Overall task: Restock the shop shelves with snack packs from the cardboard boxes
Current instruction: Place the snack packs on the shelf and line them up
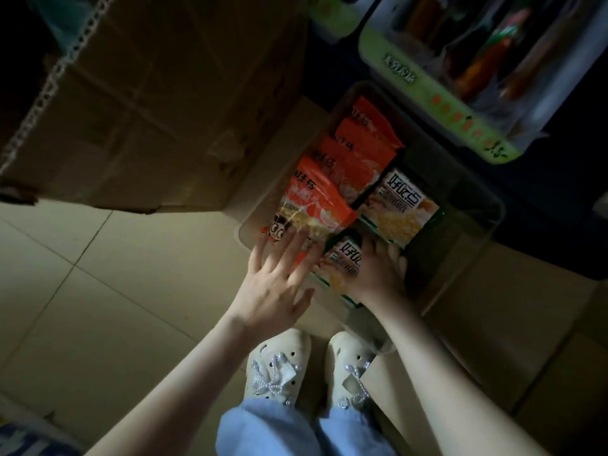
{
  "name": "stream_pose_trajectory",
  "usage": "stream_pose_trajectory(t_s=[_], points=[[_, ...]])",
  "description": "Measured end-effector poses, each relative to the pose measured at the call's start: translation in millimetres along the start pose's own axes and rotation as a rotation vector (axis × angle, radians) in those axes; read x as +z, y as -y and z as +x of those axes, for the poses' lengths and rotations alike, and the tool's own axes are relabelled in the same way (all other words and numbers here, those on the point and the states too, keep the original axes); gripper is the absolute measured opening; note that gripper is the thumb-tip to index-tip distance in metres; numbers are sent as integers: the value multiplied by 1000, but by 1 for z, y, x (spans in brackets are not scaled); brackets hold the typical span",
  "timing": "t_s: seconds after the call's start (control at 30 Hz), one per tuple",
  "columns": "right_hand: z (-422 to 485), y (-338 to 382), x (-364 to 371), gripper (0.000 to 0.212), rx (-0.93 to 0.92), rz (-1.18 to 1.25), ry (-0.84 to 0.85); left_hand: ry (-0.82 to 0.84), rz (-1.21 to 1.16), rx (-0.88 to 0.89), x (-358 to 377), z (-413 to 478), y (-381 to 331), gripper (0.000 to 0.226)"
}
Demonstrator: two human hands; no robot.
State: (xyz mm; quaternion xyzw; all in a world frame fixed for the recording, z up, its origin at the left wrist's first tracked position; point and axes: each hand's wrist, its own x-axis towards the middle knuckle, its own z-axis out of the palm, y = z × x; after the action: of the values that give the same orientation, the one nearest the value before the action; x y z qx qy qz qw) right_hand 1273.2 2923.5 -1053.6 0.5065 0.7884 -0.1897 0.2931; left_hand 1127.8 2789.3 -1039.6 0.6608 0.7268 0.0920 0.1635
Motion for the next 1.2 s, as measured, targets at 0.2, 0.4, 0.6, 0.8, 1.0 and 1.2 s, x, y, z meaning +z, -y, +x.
stream_pose_trajectory(t_s=[0.2, 0.4, 0.6, 0.8, 1.0, 1.2], points=[[-28, 3, 0, 58, -103, -54, -108, 80, 65, 166, -6, 39, -16, 97], [-38, -2, -10, 55, -353, 85, -415, 41, 114, 162, 1, 67, -25, 46], [8, -17, -52, 51, -226, 734, -402, -30, 33, -30, 4, 58, -14, 50], [74, -48, -50, 81, 156, 340, -108, -98, -15, -137, 14, 49, -1, 57], [78, -58, -23, 122, 242, 281, -1, -97, -40, -177, 22, 47, 1, 51], [76, -57, -22, 129, 327, 154, -42, -94, -23, -202, 24, 48, 0, 41]])
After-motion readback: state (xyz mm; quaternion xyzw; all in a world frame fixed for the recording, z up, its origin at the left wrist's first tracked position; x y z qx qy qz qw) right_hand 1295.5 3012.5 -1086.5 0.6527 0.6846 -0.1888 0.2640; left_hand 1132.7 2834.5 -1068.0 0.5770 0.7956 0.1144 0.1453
